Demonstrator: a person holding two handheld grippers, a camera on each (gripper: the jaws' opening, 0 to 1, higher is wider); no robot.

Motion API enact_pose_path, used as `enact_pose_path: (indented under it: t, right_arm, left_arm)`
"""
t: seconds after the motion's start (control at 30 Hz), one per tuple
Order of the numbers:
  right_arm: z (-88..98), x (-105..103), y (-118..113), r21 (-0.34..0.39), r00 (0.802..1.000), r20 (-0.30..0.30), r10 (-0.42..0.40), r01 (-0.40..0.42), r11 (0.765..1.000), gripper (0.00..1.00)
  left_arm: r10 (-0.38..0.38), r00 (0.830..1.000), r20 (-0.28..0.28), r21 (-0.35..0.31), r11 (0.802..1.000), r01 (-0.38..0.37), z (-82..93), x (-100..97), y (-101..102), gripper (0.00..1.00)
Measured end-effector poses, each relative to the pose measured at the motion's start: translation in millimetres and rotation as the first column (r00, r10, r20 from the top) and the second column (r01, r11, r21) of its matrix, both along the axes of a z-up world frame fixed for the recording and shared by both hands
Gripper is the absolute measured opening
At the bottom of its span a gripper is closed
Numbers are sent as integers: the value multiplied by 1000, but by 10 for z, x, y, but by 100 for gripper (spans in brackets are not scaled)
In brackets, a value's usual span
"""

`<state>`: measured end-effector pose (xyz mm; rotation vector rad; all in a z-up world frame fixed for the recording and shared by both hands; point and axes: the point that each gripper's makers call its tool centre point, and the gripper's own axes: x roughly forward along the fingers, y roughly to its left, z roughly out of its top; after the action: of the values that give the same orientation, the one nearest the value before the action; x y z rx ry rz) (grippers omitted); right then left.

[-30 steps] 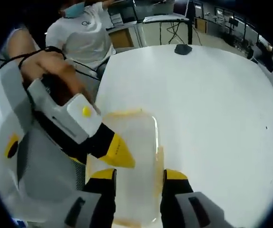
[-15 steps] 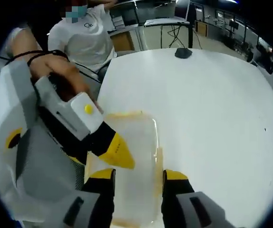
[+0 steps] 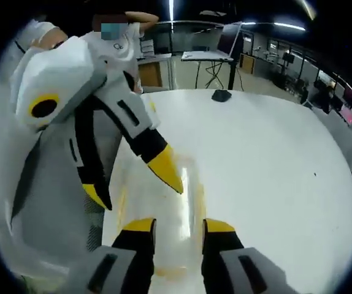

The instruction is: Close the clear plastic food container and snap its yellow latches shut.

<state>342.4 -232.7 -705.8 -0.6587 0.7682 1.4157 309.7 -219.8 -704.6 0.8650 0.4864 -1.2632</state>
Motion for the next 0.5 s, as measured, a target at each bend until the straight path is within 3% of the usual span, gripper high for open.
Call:
enact_pose_path:
  t: [0.1,0.17,0.37,0.5]
  right_arm:
    - [58,-34,-25,8,1000,29,5,-5,1000,29]
    - [96,-53,-54,14,999,36,-7,6,1000,30]
    - [167,-93,-166,50,993,81,-84,80,996,35]
    - [99,-187,-282,66,988,65,-137,132,989,39]
  left_arm:
    - [-46,999,-18,-43,998,45,99,-45,32,55]
    - [-111,994,10,-82,990,111,196,-87,49,53]
    - [-1,1000,19,-112,994,3,270,119,453,50]
    - [54,999,5,-110,993,-53,219,195,828,51]
